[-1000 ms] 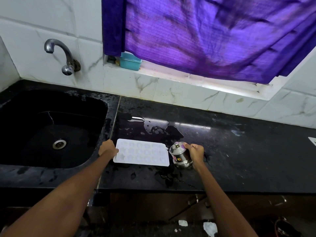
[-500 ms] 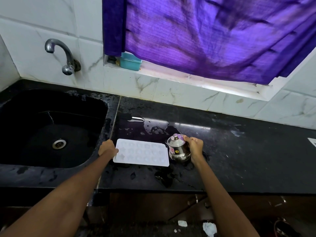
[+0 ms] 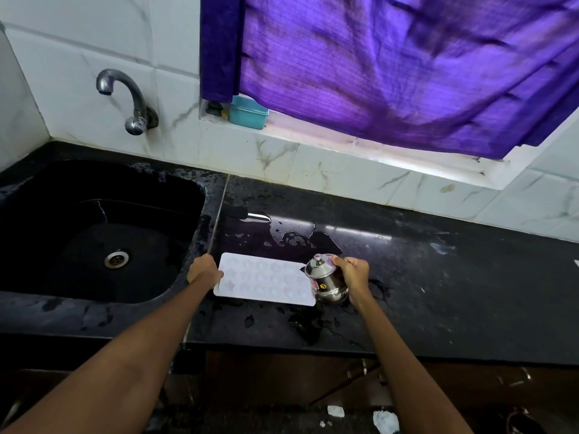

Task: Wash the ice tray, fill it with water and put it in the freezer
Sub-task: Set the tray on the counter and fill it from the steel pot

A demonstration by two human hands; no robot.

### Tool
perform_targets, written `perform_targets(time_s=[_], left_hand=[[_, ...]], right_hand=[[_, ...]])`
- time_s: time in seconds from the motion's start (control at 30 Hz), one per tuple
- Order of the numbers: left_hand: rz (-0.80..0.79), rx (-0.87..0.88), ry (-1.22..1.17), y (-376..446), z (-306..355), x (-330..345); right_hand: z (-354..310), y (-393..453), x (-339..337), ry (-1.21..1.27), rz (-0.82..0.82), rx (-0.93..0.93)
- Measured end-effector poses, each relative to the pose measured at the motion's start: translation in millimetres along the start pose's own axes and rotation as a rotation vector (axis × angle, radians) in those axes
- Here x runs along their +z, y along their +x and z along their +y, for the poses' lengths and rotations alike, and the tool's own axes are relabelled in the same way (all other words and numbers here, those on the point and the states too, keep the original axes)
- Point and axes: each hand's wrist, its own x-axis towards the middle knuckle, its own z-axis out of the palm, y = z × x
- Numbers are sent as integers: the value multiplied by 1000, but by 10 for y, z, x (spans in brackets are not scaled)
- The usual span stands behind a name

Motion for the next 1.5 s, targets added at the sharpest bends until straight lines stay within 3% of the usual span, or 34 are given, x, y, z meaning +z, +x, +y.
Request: perform_targets(time_s=[0.73, 1.1, 1.5], left_hand=[[6, -7, 33, -18, 23, -1], [-8, -5, 6, 5, 5, -11], [6, -25, -42, 16, -34, 12]], right_hand=[[-11, -52, -16, -25, 11, -31], [-257, -28, 47, 139, 14, -1], [-206, -71, 235, -54, -91, -39]])
